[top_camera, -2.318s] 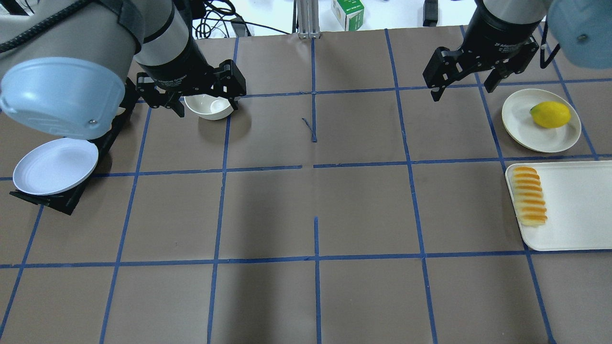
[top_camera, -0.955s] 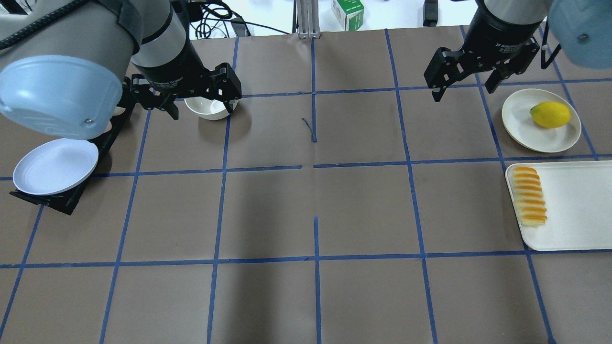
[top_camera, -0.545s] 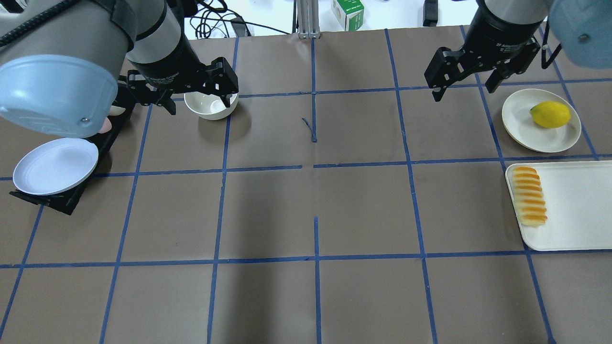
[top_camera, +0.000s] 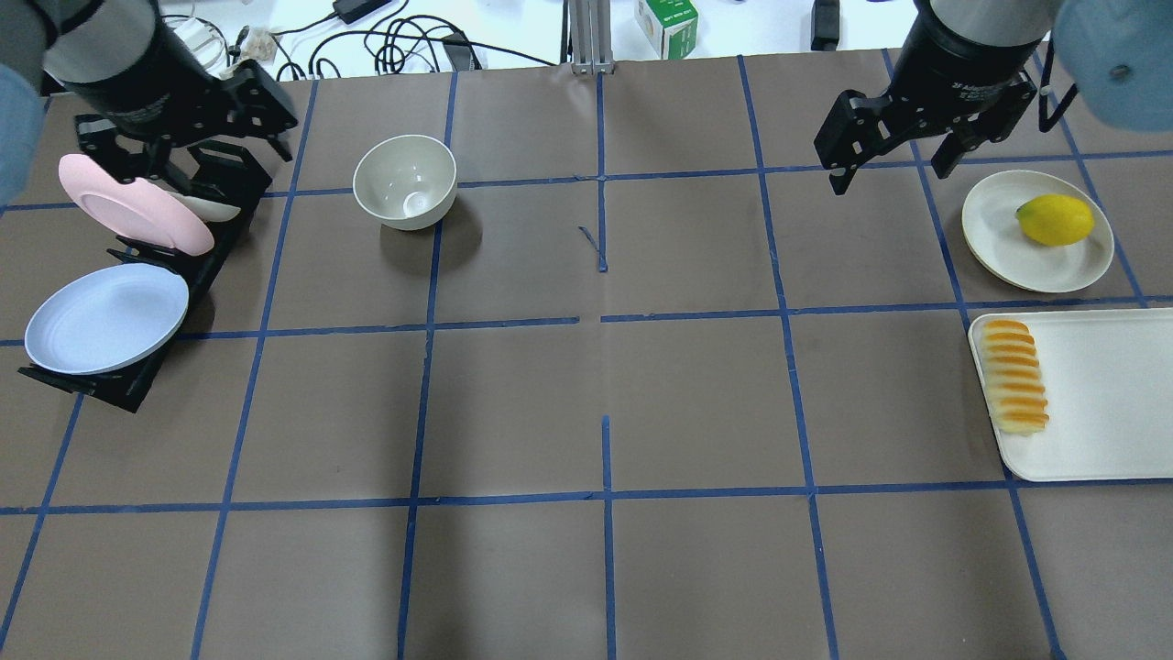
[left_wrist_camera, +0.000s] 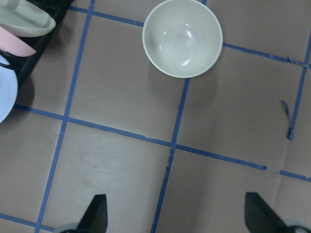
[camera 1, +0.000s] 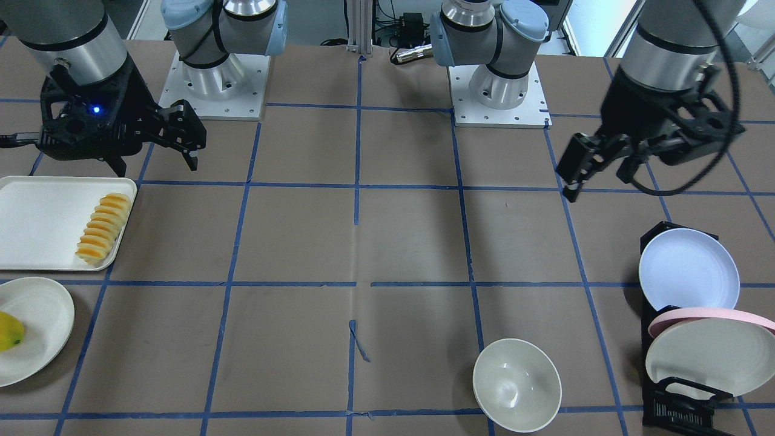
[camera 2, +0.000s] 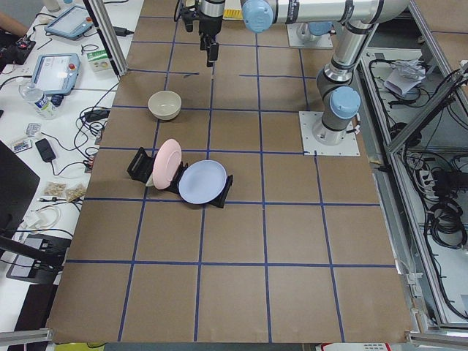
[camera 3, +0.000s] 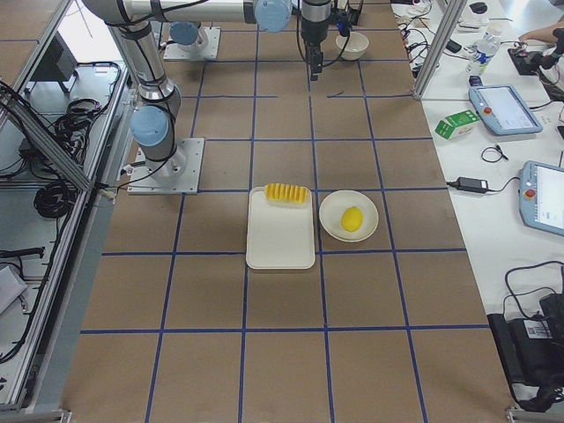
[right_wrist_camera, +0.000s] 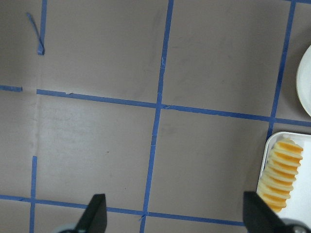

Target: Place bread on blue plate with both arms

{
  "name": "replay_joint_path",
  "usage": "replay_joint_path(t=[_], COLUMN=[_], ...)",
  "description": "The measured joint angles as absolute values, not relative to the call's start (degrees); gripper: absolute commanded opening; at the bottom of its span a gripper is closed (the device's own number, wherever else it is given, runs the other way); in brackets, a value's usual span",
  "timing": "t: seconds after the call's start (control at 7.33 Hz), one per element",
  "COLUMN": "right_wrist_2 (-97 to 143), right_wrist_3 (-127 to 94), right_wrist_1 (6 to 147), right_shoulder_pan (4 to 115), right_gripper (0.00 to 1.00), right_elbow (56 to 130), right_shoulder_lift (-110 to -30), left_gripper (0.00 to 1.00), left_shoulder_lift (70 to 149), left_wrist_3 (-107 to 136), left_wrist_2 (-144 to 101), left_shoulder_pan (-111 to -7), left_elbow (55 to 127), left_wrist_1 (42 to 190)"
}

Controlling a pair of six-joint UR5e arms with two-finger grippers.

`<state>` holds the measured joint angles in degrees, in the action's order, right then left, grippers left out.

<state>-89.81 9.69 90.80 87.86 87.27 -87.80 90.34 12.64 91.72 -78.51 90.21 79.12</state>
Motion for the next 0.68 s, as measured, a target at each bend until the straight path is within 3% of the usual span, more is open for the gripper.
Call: replay_joint_path(t=[0.68], right_wrist_2=[-89.9], right_wrist_3=[9.8], right_wrist_1=[91.4], right_shoulder_pan=[87.8], right_gripper=[1.0], right_elbow=[88.6], right_shoulder_lift=[-87.9], left_gripper=[1.0], left_shoulder_lift=[97.6], left_wrist_3=[-3.8], left_wrist_2=[93.0], left_shoulder_pan=[-51.9], left_elbow=[94.8], left_wrist_1=[72.2])
